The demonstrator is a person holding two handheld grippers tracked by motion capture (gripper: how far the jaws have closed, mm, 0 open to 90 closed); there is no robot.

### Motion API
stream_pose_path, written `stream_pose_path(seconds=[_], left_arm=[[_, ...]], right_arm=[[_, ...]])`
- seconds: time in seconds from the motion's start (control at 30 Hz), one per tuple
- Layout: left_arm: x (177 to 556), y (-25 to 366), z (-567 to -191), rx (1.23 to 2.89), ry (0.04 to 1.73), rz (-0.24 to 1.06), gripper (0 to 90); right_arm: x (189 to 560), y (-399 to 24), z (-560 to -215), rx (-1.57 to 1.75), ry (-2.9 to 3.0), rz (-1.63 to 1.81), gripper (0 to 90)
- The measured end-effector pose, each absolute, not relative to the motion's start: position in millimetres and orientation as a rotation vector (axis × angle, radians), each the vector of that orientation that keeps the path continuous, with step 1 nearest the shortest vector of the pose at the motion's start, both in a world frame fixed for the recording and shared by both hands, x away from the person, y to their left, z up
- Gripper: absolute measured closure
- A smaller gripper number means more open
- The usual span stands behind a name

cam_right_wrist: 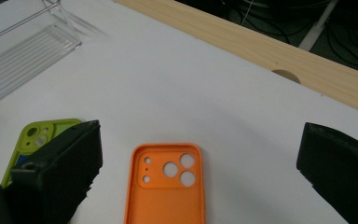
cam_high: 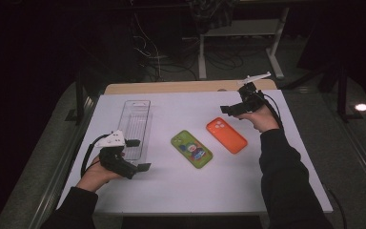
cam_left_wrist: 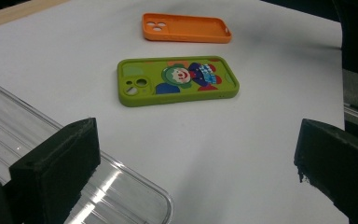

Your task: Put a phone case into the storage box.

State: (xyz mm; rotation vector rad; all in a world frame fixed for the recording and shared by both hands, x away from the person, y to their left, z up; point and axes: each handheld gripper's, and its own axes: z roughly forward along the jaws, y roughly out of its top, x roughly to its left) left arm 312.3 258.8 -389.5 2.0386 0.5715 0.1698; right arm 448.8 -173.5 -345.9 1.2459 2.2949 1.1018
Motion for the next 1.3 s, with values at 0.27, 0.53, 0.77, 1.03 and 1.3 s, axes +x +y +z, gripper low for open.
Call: stream_pose_path(seconds=[0.27, 0.53, 0.77, 1.03, 1.3], left_arm=[[312, 259, -389, 2.036, 0.575, 0.168, 0.0], [312, 259, -389, 2.039, 0.574, 0.168, 0.0], [312, 260, -389, 2.035, 0.574, 0.17, 0.0], [312, 260, -390, 2.041, 0.572, 0.166, 0.0], [312, 259, -390, 2.037, 0.57, 0.164, 0.0]], right_arm=[[456, -171, -350, 1.275, 2.262, 1.123, 0.0], [457, -169, -359, 1.27, 2.284, 1.119, 0.0], [456, -166, -374, 1.29, 2.317, 1.092, 0.0], [449, -166, -398, 1.316, 2.342, 1.049, 0.0], [444, -163, -410, 1.324, 2.361, 1.015, 0.0]])
